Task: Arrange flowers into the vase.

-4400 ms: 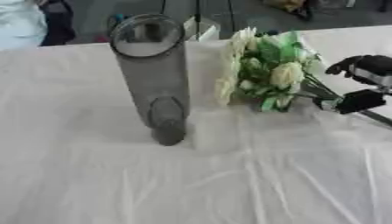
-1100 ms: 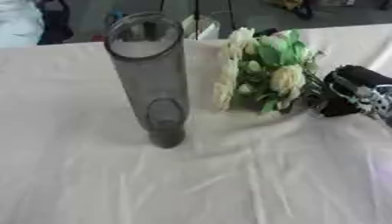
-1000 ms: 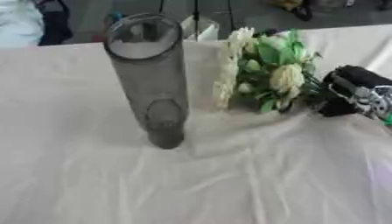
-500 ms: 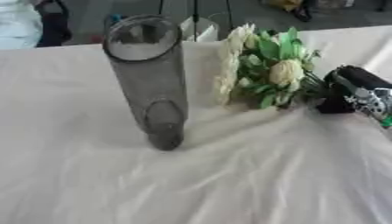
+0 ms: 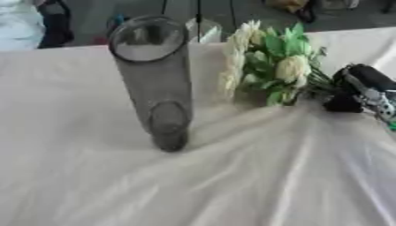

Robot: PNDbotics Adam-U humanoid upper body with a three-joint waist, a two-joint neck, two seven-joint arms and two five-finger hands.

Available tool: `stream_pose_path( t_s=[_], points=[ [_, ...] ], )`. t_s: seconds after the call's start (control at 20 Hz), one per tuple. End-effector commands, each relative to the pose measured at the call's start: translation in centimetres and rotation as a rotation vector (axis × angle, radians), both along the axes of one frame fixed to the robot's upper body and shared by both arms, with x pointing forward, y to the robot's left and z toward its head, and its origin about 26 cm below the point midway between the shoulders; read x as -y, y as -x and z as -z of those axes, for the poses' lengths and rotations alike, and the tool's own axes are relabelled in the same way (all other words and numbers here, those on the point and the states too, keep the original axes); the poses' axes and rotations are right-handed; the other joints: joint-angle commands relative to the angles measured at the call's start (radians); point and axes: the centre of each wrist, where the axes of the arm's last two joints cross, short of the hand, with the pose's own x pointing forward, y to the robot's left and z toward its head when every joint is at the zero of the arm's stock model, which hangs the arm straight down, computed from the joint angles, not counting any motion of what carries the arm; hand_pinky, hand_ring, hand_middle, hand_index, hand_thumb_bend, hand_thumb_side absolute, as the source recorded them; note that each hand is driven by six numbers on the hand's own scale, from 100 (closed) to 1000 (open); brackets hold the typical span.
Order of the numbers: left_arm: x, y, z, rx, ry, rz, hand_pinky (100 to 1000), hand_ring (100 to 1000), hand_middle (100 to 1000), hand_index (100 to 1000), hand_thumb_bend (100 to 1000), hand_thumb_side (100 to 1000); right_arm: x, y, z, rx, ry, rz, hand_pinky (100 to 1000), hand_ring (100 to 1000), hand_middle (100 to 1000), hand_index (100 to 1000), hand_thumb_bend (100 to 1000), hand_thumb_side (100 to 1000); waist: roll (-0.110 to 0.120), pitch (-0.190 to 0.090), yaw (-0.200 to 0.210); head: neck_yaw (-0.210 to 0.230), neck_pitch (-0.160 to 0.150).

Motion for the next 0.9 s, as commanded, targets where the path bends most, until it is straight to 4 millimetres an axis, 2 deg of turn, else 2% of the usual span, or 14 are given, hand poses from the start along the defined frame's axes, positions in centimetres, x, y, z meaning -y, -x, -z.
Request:
stream_pose_path(
  t_s=[0.05, 0.9],
  points=[
    [-0.1, 0.3, -0.5, 0.017, -0.027, -0.004, 639, 787, 789, 868, 100, 1000, 1.1, 0.3, -1.9, 0.078, -0.003, 0.012, 100, 100, 100, 100, 100, 618, 0.011, -0.008, -0.002, 0.004, -0.012],
    [-0.2, 0.3, -0.6, 0.015, -0.038, -0.007, 639, 786, 787, 868, 100, 1000, 1.9, 1.5, -3.4, 0.010, 0.004, -0.079, 100, 100, 100, 100, 100, 649, 0.006, -0.014, 0.001, 0.019, -0.006]
  ],
)
